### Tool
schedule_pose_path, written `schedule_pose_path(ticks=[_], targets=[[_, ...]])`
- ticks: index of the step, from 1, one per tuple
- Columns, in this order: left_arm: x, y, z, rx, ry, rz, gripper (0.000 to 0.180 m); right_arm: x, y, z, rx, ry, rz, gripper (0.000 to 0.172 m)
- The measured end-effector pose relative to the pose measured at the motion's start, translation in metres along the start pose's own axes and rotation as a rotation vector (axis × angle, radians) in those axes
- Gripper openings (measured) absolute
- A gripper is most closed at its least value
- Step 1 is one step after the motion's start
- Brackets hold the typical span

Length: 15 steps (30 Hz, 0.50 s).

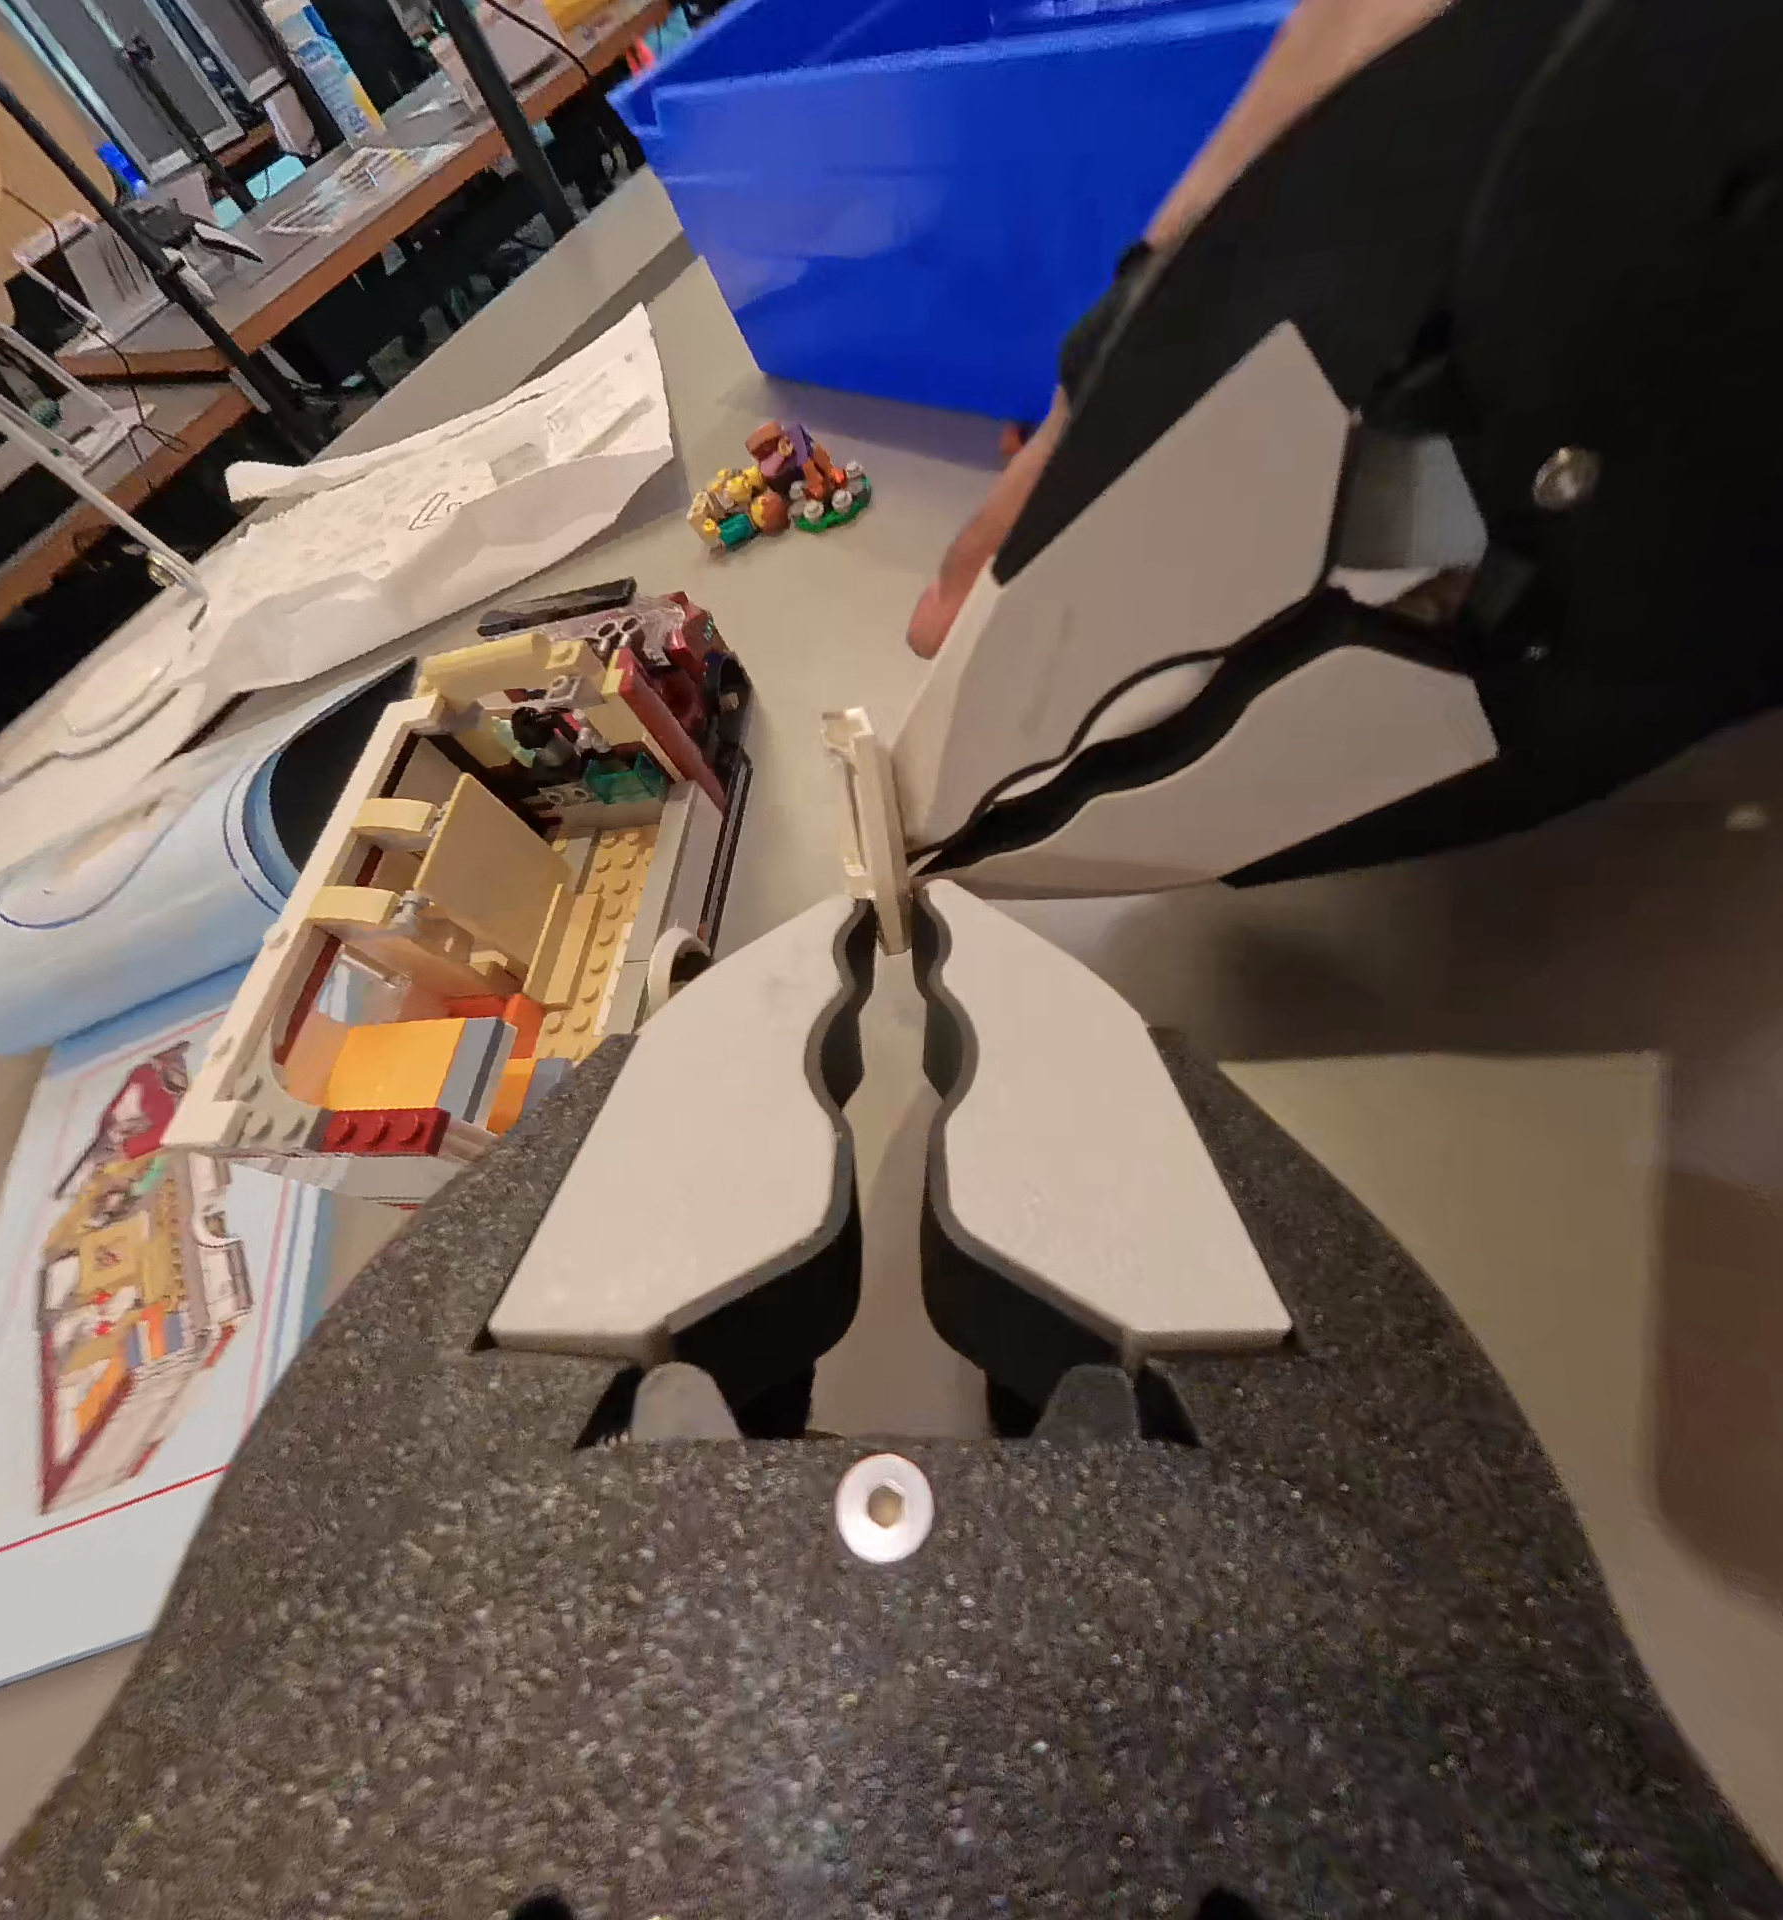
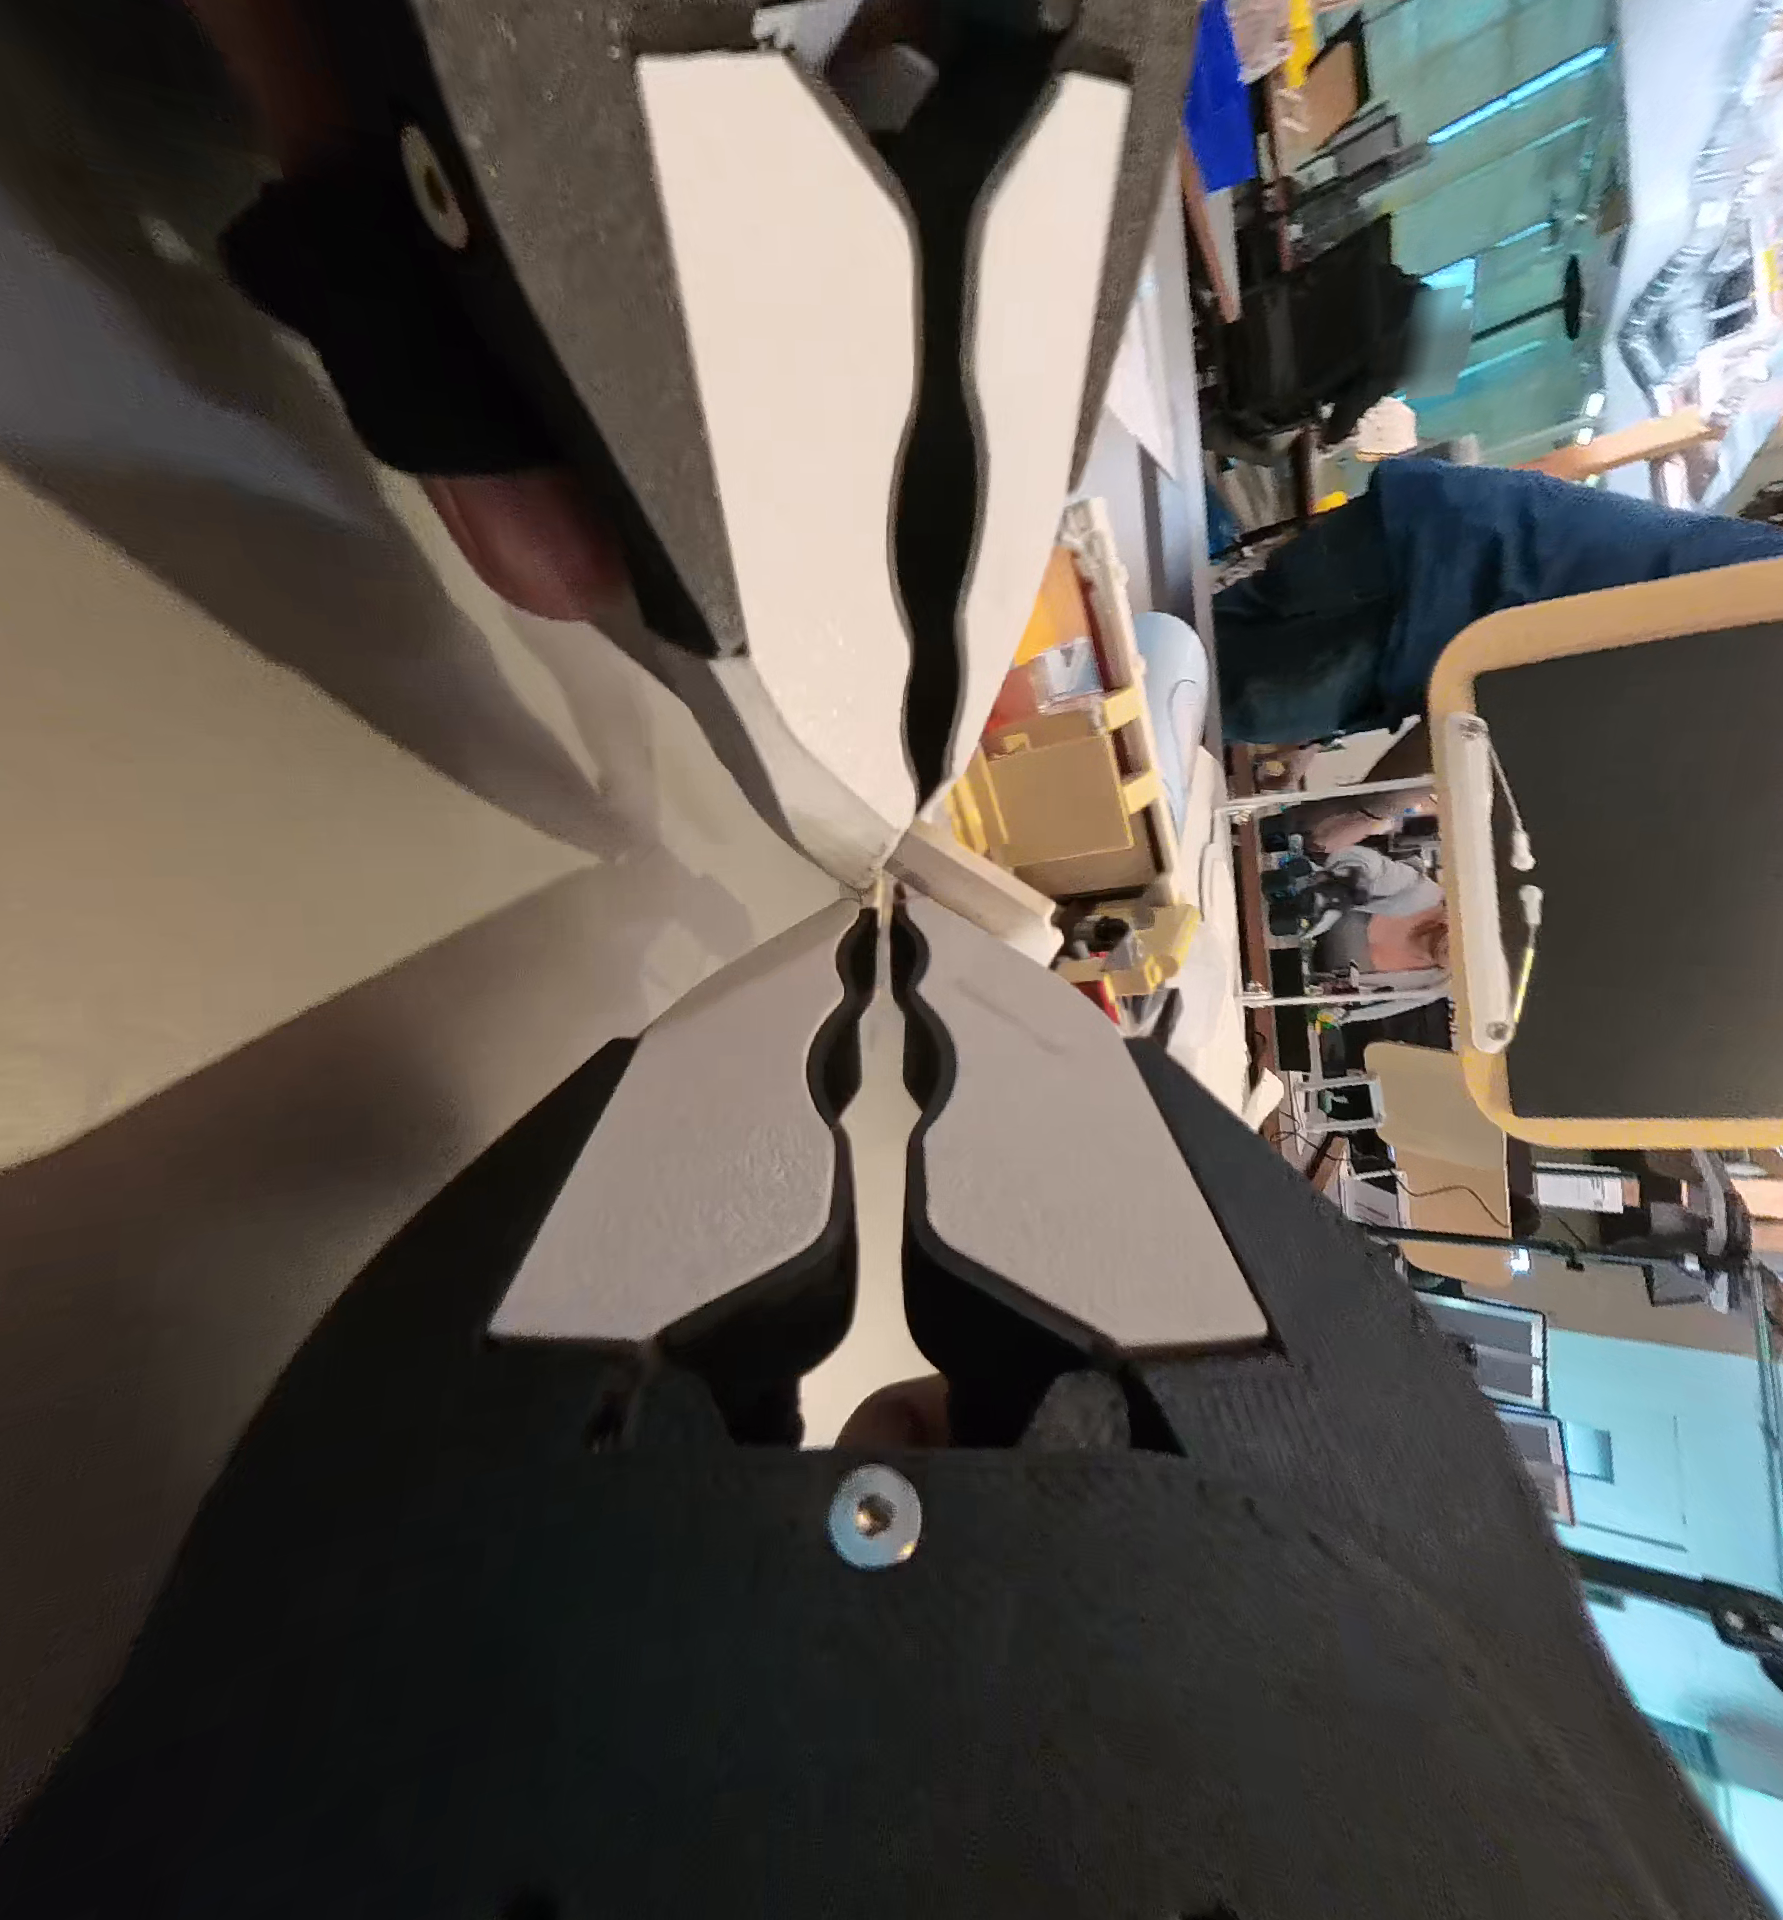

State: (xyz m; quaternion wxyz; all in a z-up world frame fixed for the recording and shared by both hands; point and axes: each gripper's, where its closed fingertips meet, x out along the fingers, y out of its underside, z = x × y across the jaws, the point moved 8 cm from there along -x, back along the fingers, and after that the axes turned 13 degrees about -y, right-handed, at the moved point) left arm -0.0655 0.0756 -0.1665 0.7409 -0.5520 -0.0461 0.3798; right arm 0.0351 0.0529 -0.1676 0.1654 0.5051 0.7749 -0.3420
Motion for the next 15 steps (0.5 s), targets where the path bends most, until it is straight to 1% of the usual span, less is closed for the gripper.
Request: schedule_pose_path(ticks=[3,5,6,8,10,11,13,15], targets=[[0.0,0.003,-0.004,0.114,-0.021,0.011,0.007,0.003,0.0,0.001,-0.02,-0.044,0.008,0.001],[0.0,0.004,-0.005,0.141,-0.041,0.018,0.007,0.004,0.0,0.001,0.022,-0.065,-0.002,0.001],[-0.001,0.004,-0.005,0.124,-0.054,0.012,0.007,0.005,0.001,-0.001,0.089,-0.075,-0.036,0.001],[-0.006,0.004,-0.006,0.07,-0.074,-0.027,0.006,0.002,0.004,-0.004,0.295,-0.132,-0.147,0.002],[-0.01,0.001,-0.009,0.056,-0.113,-0.051,0.006,-0.001,0.007,-0.005,0.512,-0.201,-0.255,0.002],[-0.009,0.001,-0.012,0.07,-0.121,-0.045,0.006,-0.001,0.009,-0.003,0.587,-0.225,-0.282,0.002],[-0.01,0.0,-0.015,0.089,-0.131,-0.055,0.006,-0.003,0.012,-0.002,0.674,-0.25,-0.307,0.002],[-0.012,-0.002,-0.014,0.068,-0.117,-0.075,0.006,-0.006,0.013,-0.005,0.764,-0.297,-0.355,0.003]])
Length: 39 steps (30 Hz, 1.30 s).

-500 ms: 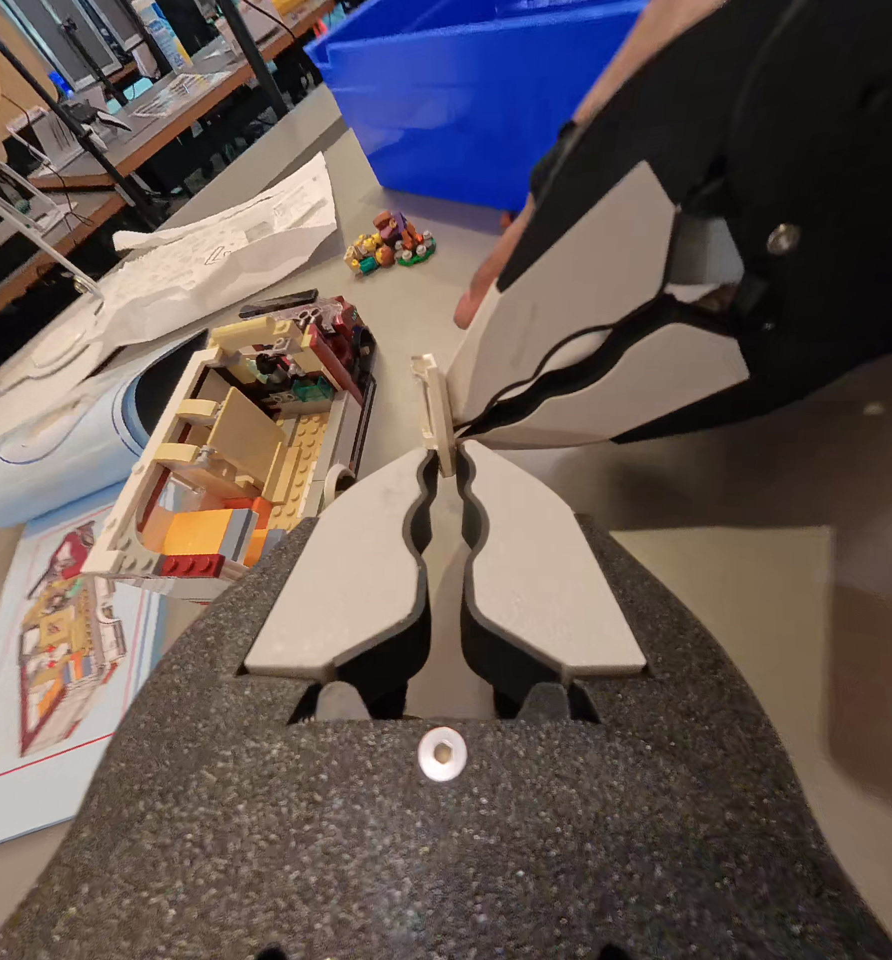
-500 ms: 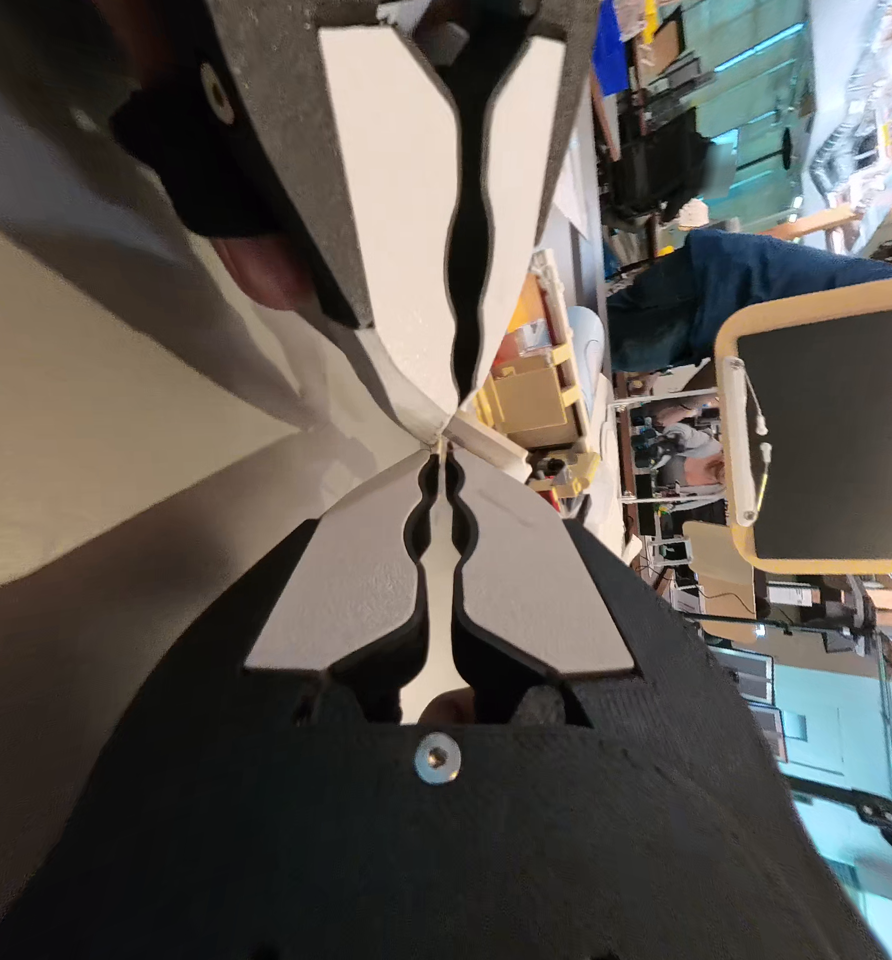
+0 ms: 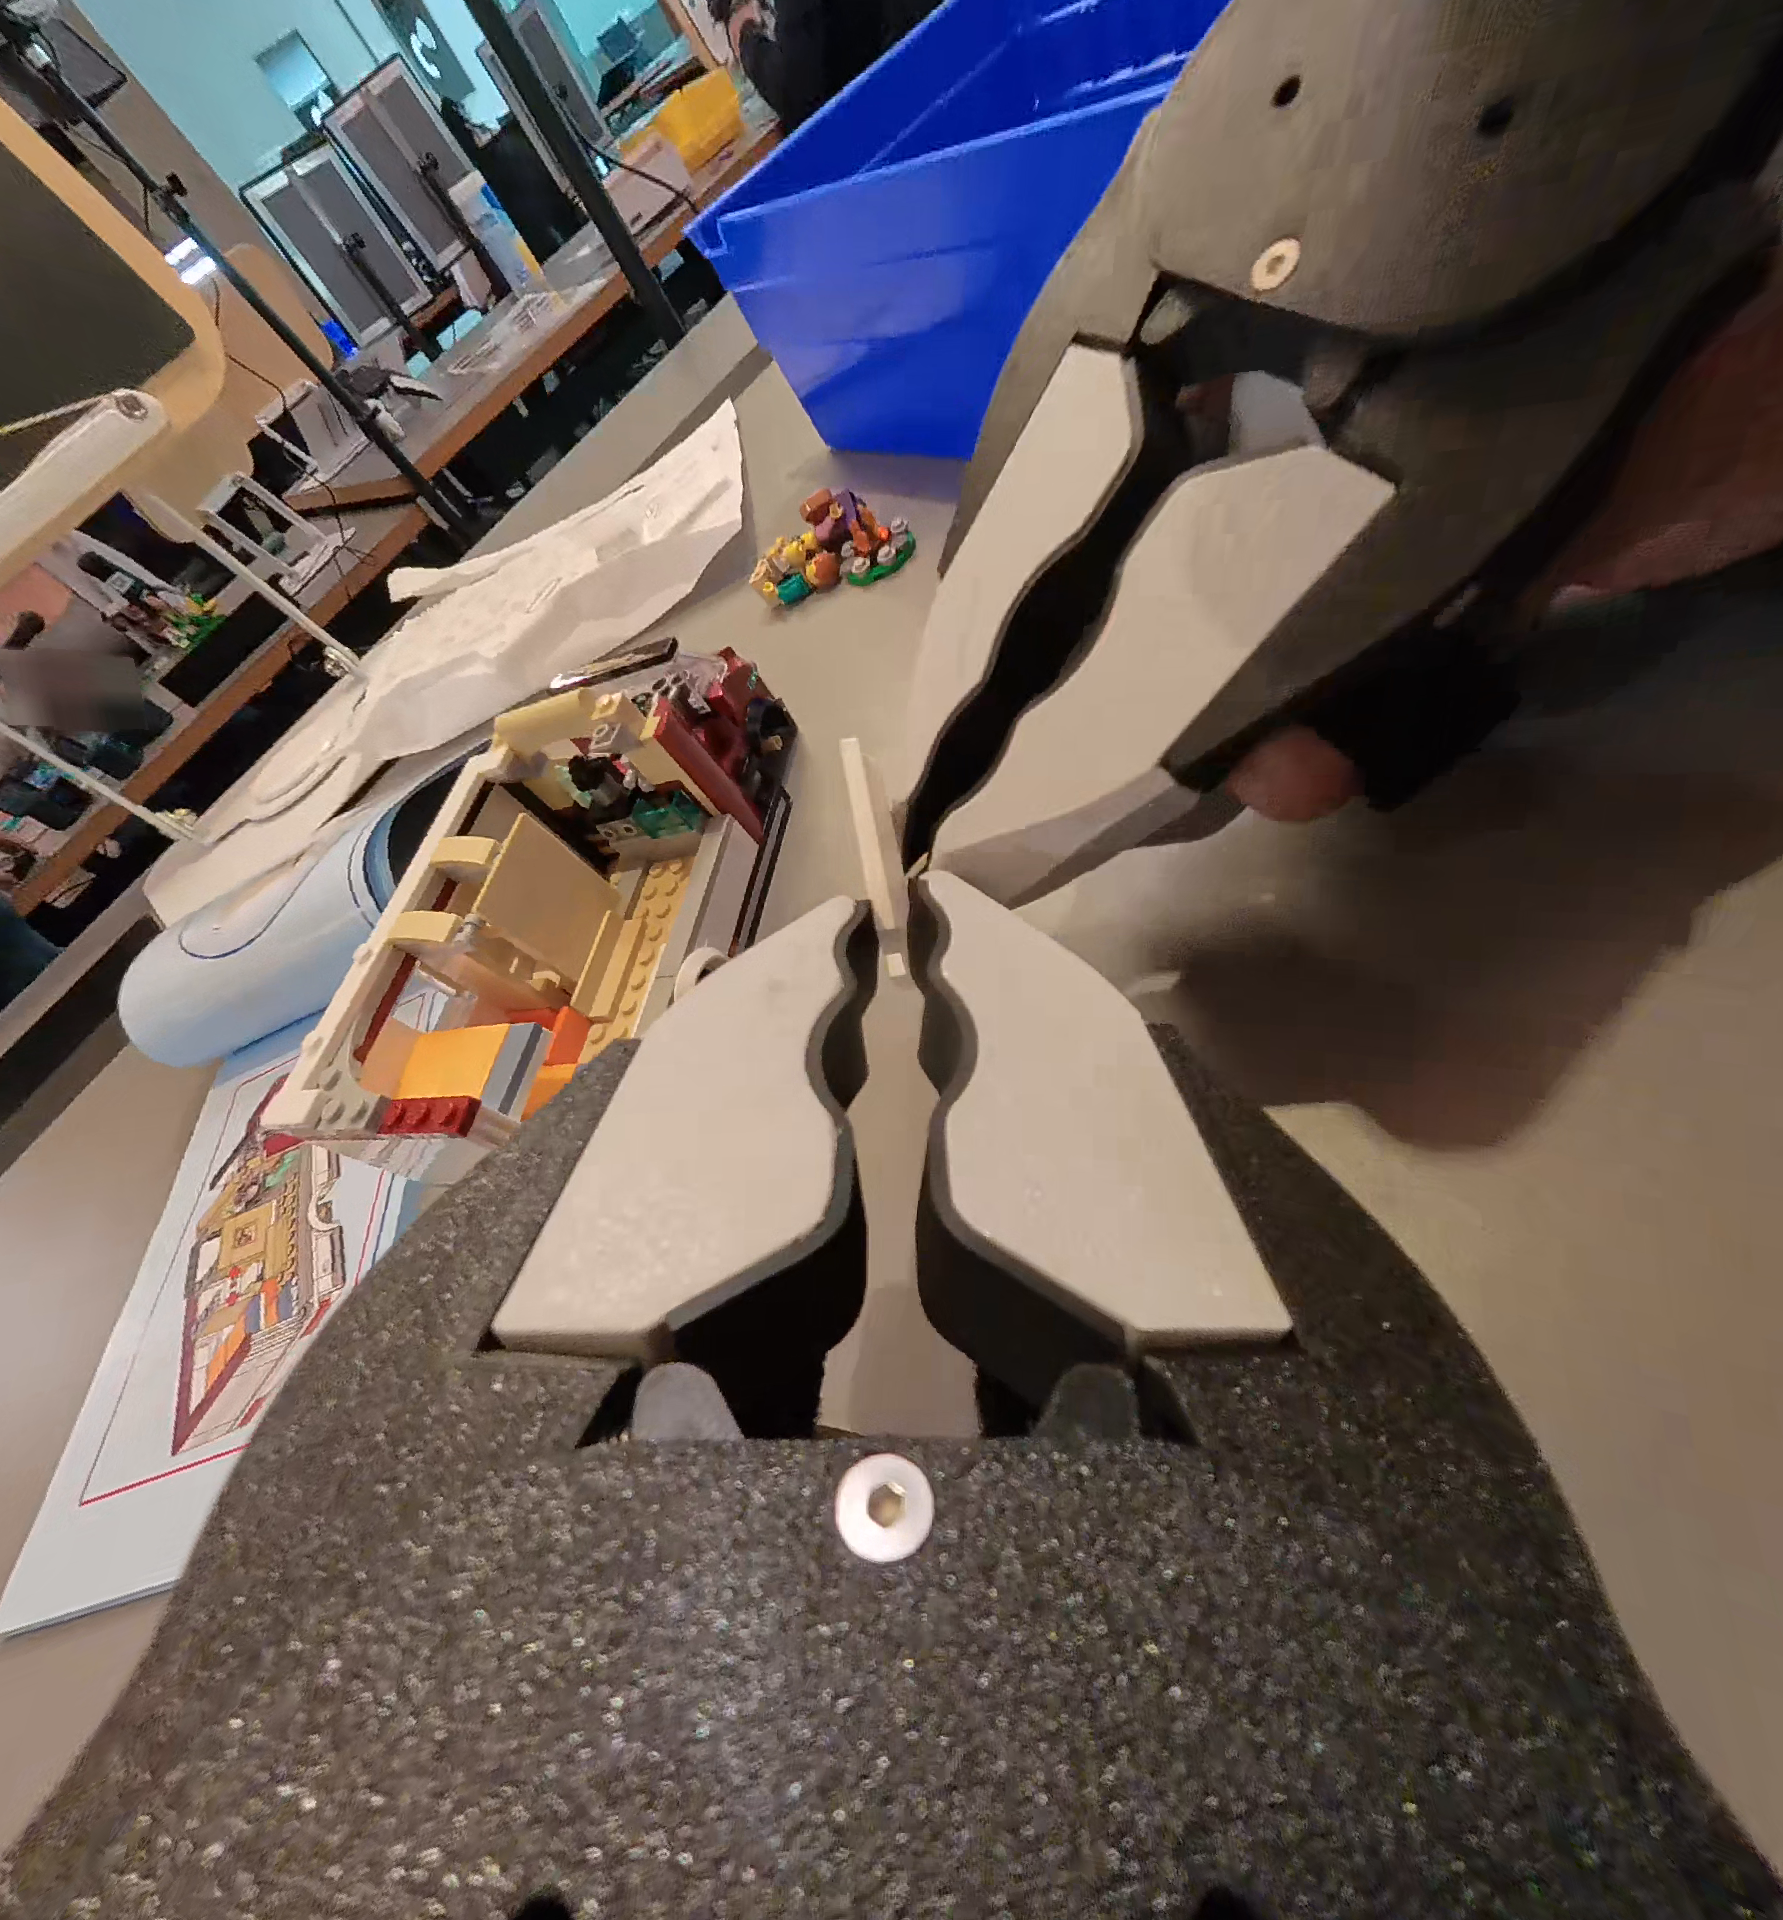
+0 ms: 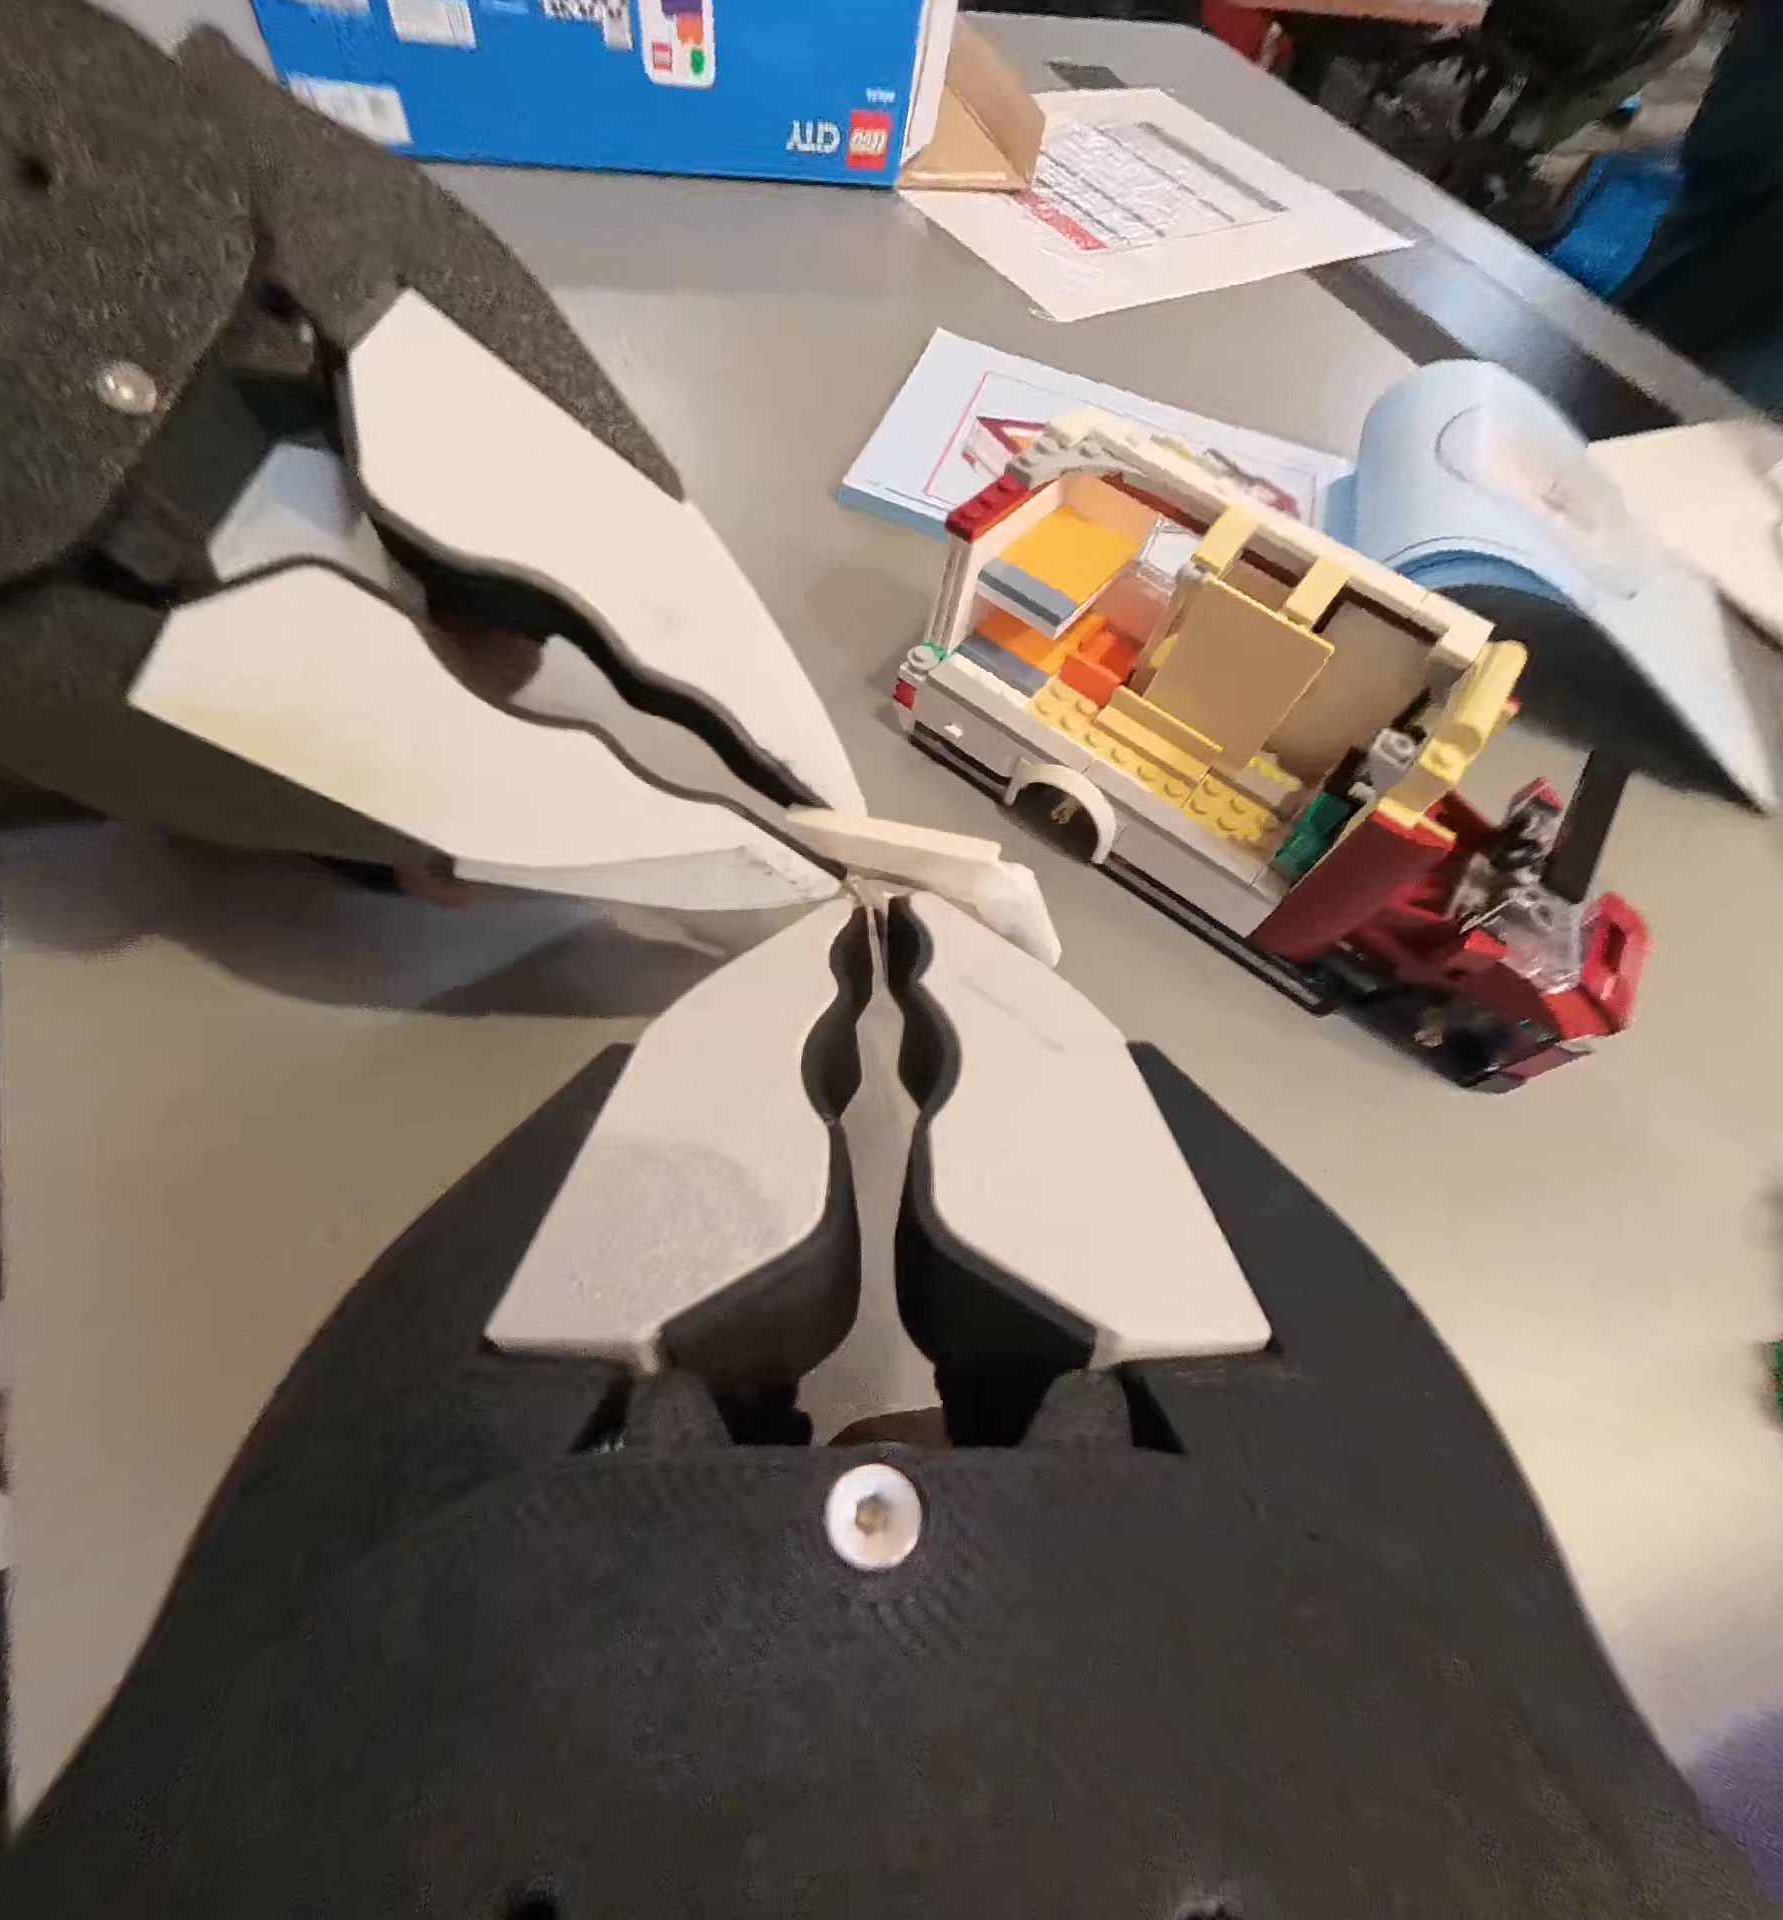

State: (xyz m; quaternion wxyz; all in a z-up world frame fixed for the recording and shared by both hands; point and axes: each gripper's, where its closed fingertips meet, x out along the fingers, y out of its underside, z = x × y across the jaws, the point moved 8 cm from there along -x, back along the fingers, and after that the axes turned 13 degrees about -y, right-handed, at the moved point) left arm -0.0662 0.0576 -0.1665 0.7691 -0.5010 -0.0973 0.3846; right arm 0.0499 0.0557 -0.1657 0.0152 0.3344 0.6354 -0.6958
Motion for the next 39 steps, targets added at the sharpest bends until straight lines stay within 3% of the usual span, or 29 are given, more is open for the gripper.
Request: schedule_pose_path(ticks=[7,9,19,39], targets=[[-0.002,-0.001,0.0,-0.002,0.006,-0.025,0.006,-0.004,0.001,-0.008,0.264,-0.139,-0.083,0.004],[-0.002,-0.001,0.002,-0.03,0.026,-0.025,0.006,-0.004,0.0,-0.007,0.262,-0.141,-0.093,0.005],[0.005,0.002,0.005,-0.137,0.124,0.095,0.006,0.004,0.004,0.008,-0.207,0.111,0.099,0.002],[0.006,0.002,0.004,-0.159,0.131,0.124,0.006,0.003,0.001,0.014,-0.397,0.18,0.171,0.002]])
